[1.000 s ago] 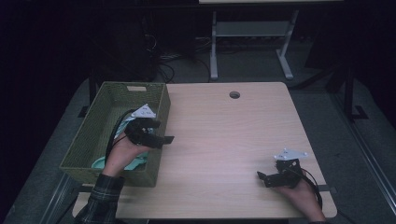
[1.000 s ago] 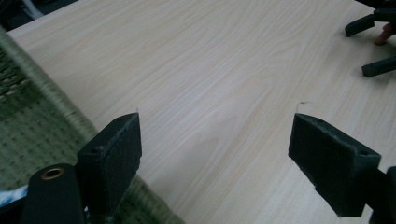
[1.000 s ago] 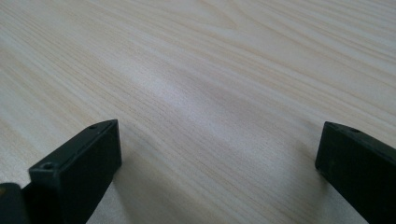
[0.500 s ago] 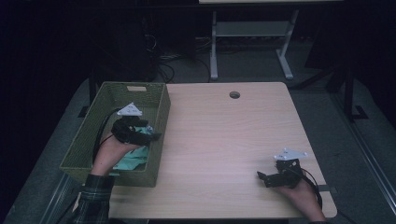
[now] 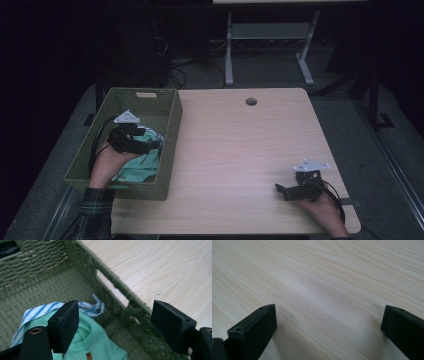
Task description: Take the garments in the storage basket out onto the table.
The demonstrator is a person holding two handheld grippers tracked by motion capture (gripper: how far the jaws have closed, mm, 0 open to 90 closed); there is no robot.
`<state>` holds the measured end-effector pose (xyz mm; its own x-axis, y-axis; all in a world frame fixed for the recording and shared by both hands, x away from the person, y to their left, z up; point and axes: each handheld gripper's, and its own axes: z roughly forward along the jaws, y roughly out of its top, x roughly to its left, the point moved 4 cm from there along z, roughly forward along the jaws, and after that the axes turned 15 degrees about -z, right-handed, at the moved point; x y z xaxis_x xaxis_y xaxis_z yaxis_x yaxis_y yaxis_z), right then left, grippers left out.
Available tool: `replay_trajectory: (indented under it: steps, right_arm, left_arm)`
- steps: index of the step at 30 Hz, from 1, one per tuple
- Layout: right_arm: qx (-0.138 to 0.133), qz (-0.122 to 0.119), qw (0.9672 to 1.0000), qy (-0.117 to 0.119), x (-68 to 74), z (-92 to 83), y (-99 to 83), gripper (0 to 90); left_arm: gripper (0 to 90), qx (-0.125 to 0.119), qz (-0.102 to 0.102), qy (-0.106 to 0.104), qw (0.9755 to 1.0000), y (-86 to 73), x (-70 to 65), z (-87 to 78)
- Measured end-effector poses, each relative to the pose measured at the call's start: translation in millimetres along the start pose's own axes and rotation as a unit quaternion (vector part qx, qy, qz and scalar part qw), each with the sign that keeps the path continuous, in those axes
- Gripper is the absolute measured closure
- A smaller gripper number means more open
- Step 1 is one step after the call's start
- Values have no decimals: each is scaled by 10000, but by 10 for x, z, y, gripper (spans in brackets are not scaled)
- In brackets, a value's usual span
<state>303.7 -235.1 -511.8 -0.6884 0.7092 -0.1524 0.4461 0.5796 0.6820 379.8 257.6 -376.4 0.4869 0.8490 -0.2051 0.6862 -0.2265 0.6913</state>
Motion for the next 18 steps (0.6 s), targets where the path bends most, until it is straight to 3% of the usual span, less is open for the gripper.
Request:
replay_trajectory:
  steps: [5, 18]
  right_arm:
    - [-1, -4, 10000, 0, 0, 0, 0, 0]
    - [2, 0, 10000, 0, 0, 0, -1, 0]
  left_arm:
    - [226, 5, -68, 50, 10000, -30, 60, 29]
    - [248, 353, -201, 327, 9986, -175, 192, 256]
